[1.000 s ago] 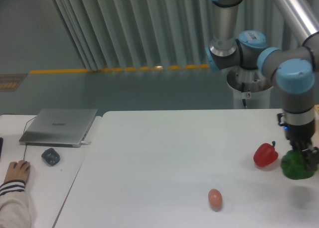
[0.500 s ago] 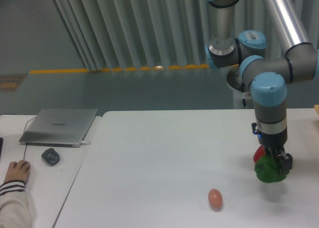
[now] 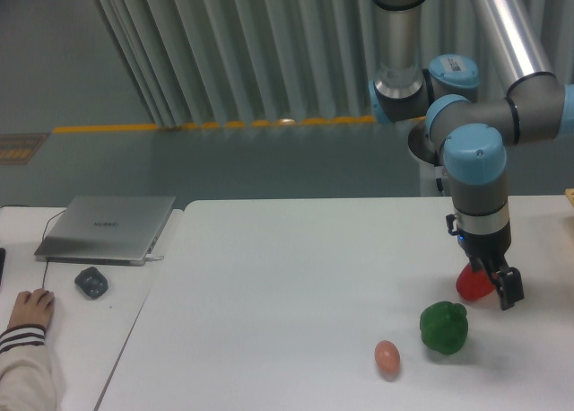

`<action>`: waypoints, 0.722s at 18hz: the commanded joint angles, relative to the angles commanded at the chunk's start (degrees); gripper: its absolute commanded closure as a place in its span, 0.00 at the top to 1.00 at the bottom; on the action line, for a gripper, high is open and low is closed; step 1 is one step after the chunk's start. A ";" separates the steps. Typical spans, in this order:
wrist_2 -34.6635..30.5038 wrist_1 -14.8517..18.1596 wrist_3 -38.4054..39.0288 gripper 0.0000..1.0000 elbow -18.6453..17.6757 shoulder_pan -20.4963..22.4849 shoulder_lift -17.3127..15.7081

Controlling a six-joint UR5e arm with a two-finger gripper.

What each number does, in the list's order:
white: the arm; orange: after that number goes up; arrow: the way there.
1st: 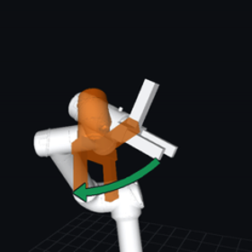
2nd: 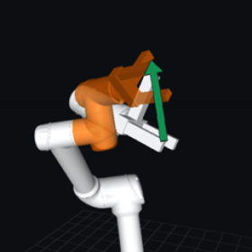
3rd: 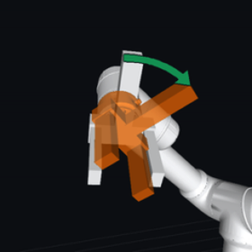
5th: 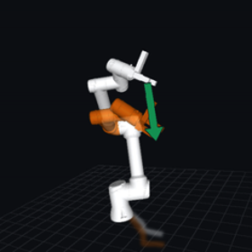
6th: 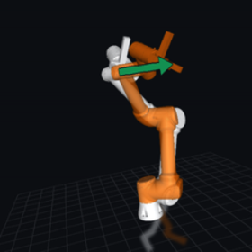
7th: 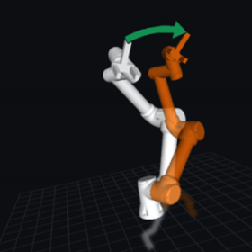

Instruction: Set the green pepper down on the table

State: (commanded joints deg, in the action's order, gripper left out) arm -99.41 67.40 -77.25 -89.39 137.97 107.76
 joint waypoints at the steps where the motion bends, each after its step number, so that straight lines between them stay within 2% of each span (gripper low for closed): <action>1: 0.52 1.05 -0.09 1.00 0.27 2.02 -0.78; 3: 1.57 3.07 -4.36 1.00 1.84 4.84 -1.15; 5: 2.98 5.80 -16.38 1.00 3.34 8.18 -1.41; 7: 5.17 6.07 -24.32 1.00 4.05 10.81 -1.32; 11: 9.49 6.51 -26.02 1.00 5.71 14.78 -0.97; 13: 9.76 9.57 -26.02 1.00 7.29 15.75 -0.53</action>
State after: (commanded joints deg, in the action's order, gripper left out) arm -89.65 76.97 -103.27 -82.10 153.72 107.22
